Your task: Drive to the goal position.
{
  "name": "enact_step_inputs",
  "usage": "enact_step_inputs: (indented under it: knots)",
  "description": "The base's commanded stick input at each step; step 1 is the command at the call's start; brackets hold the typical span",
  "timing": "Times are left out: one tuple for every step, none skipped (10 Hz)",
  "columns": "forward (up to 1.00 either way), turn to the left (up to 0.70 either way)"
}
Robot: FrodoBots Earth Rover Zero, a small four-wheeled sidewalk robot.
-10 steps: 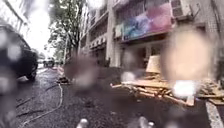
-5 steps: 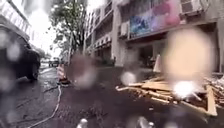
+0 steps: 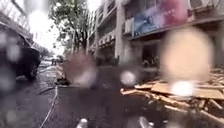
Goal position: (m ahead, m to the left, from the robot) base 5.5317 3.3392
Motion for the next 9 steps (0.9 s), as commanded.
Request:
enact_step_inputs:
  knots:
    - [0.70, 0.00]
    - [0.70, 0.02]
    - [0.70, 0.14]
    - [0.70, 0.14]
    - [0.70, 0.14]
    - [0.70, 0.14]
    - [0.70, 0.14]
    - [0.70, 0.10]
    - [0.70, 0.00]
